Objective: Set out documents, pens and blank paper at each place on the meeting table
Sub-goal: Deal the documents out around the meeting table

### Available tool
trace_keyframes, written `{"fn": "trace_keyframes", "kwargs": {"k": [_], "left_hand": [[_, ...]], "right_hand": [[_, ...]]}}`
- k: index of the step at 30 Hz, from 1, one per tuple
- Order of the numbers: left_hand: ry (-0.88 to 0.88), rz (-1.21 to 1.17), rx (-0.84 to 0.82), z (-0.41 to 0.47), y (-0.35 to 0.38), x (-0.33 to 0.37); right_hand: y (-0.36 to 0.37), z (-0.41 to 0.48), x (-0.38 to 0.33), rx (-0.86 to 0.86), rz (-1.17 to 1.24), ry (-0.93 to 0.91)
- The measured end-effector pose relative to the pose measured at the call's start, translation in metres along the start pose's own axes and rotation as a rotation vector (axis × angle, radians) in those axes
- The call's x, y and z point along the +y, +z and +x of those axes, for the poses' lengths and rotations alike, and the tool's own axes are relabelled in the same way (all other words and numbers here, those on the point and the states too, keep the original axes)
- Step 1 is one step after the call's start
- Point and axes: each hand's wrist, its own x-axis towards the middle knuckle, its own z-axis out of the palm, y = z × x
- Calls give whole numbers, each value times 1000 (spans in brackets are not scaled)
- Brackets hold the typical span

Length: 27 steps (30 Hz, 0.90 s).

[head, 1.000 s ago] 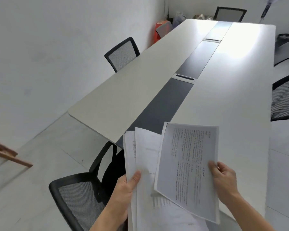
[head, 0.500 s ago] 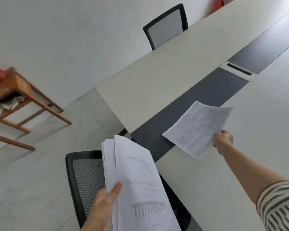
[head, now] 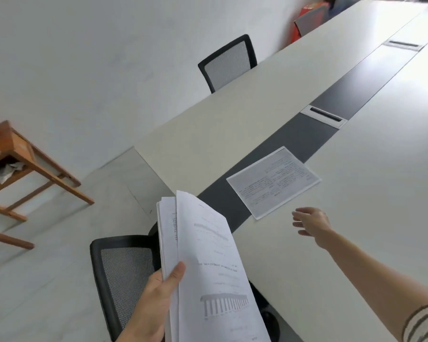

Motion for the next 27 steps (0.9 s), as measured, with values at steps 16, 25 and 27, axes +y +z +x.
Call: {"fn": "trace_keyframes", "kwargs": {"k": [16,25,27], "left_hand": [[-64,169,-617,-68,62,-29],[-115,297,-674,-104,162,-85],[-121,318,-663,-114,196,-102]], "right_hand": [[-60,-270,116,37,467,-33],[-179,-312,174,395,576,-225],[-213,-316,193,464,592,-234]]}}
